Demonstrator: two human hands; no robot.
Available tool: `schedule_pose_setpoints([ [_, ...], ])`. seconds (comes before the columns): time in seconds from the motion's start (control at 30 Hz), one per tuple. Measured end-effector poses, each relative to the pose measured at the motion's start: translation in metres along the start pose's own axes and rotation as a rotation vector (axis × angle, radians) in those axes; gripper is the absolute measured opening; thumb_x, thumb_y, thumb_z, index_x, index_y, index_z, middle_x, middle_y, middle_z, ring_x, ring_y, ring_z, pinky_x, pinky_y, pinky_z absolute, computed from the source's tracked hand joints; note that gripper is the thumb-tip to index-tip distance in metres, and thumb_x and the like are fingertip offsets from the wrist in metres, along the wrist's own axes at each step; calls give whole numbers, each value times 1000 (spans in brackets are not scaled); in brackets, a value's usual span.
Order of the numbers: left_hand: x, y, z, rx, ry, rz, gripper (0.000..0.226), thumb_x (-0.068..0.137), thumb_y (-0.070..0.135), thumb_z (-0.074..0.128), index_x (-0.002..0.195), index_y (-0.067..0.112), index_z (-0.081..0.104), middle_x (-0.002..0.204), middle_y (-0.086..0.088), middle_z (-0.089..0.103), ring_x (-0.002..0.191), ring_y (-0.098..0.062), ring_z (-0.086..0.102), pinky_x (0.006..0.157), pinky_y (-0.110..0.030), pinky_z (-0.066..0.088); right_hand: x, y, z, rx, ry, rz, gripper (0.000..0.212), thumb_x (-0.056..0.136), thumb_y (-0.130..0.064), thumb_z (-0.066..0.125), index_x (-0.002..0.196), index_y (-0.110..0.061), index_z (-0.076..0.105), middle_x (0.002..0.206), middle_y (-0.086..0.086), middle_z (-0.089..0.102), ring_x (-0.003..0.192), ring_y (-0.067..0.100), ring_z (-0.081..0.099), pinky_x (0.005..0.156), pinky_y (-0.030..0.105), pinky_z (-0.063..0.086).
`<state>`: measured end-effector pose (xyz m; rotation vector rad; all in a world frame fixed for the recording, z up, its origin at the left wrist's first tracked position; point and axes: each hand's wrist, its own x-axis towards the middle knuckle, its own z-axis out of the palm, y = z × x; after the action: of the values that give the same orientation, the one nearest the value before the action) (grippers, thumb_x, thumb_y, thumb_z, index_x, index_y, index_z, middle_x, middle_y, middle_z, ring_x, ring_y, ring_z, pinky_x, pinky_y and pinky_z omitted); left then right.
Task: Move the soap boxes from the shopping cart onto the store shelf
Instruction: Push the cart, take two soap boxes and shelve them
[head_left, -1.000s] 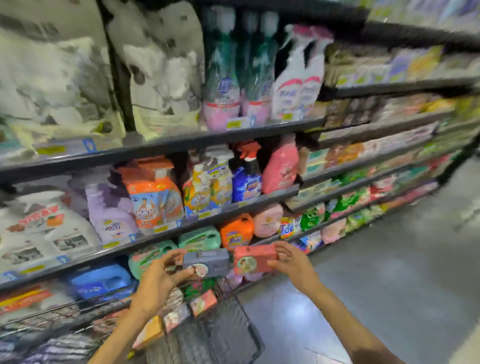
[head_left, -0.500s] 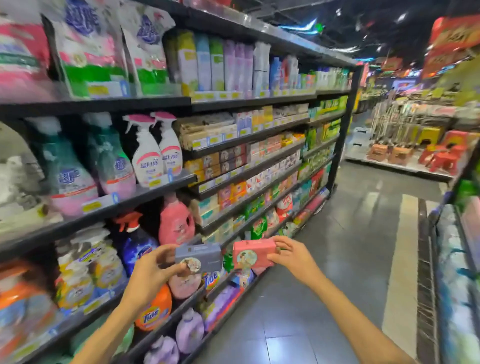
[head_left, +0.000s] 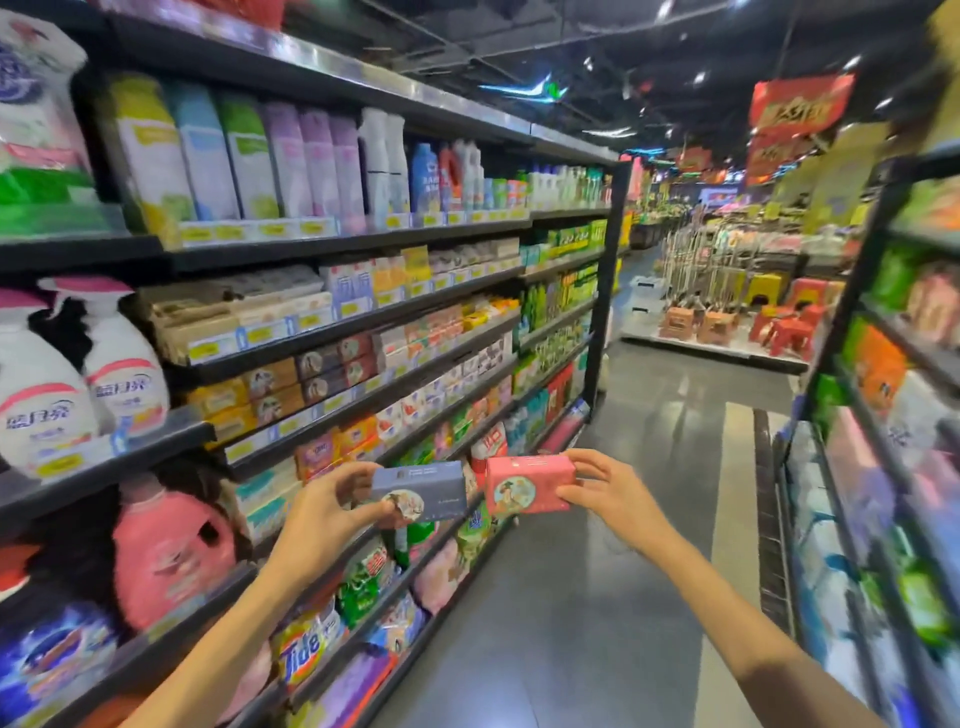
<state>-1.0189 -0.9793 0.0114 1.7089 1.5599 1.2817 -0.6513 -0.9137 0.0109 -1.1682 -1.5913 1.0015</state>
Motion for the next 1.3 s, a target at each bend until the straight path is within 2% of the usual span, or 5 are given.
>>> schedule_pose_setpoints([
  [0.4, 178, -28, 79, -14, 7, 71, 39, 75, 22, 88, 109, 29, 71, 98, 25, 75, 92, 5, 70, 86, -28, 54, 168, 41, -49, -42, 28, -13, 47, 81, 2, 77, 125, -6, 61, 119, 9, 70, 94, 16, 72, 78, 25, 58],
  [0.53, 241, -50, 71, -27, 33, 40, 41, 75, 20, 88, 109, 32, 70, 100, 19, 76, 95, -1, 72, 90, -38, 56, 249, 45, -39, -79, -17, -34, 49, 80, -8, 81, 126, -11, 62, 119, 5, 71, 104, 19, 71, 88, 34, 58],
  [0.9, 320, -104, 0, 115, 295, -72, 41, 76, 23, 88, 112, 32, 70, 104, 19, 75, 101, 3, 69, 91, -32, 56, 440, 46, 74, 34, -294, -124, 45, 83, -11, 79, 123, -21, 60, 118, -5, 69, 96, 6, 71, 75, 18, 56],
  [1.17, 339, -143, -43, 284, 526, -264, 46, 75, 22, 88, 117, 25, 69, 104, 14, 76, 98, 2, 70, 91, -27, 57, 551, 60, 182, 101, -580, -193, 45, 82, -9, 79, 123, -18, 62, 121, 4, 70, 111, 16, 68, 90, 29, 56],
  [1.3, 345, -151, -49, 336, 651, -390, 50, 75, 31, 88, 120, 21, 69, 109, 12, 74, 101, -1, 68, 93, -28, 53, 587, 57, 219, 113, -683, -225, 38, 82, -2, 76, 108, -26, 63, 111, -7, 69, 104, 3, 65, 82, 17, 55],
])
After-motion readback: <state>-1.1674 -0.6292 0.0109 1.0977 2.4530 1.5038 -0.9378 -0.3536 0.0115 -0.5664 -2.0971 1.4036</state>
